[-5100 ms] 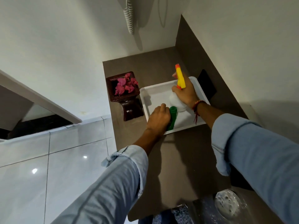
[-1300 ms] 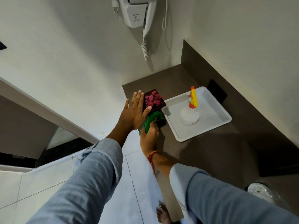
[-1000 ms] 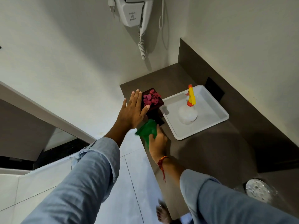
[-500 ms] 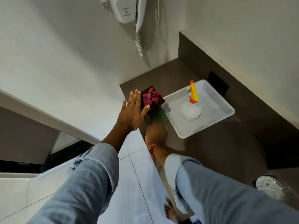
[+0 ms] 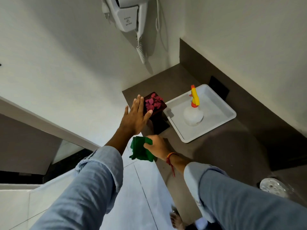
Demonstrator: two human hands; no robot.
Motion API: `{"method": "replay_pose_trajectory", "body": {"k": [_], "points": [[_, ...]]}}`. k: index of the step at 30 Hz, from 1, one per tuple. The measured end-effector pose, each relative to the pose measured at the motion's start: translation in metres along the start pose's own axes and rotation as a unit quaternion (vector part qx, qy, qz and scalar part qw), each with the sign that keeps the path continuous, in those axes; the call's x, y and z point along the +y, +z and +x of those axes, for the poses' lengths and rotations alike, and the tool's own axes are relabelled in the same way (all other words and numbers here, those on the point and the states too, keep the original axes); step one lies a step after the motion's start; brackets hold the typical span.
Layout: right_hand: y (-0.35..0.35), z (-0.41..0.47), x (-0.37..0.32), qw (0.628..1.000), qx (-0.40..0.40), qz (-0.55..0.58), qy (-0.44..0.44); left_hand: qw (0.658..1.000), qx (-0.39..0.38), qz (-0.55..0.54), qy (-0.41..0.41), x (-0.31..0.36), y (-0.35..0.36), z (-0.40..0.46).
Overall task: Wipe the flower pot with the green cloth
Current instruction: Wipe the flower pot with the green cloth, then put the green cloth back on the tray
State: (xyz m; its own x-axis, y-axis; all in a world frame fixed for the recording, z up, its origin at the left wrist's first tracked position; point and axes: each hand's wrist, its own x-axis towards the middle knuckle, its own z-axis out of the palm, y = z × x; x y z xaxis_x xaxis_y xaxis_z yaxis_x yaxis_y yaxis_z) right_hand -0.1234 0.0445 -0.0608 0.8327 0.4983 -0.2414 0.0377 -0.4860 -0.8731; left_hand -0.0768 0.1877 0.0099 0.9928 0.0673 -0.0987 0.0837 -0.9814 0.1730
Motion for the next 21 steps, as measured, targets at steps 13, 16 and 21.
{"method": "replay_pose_trajectory", "body": {"k": [13, 16, 21], "points": [[-0.162, -0.006, 0.014, 0.967, 0.128, 0.205, 0.087, 0.96, 0.231, -0.113, 0.115, 0.094, -0.005, -0.057], [-0.174, -0.009, 0.006, 0.936, 0.094, 0.321, 0.109, 0.981, 0.134, -0.08, 0.117, 0.139, 0.023, -0.063], [-0.185, -0.015, 0.008, 0.912, 0.057, 0.378, 0.15, 0.965, 0.168, -0.201, -0.009, 0.159, 0.04, -0.05]]}}
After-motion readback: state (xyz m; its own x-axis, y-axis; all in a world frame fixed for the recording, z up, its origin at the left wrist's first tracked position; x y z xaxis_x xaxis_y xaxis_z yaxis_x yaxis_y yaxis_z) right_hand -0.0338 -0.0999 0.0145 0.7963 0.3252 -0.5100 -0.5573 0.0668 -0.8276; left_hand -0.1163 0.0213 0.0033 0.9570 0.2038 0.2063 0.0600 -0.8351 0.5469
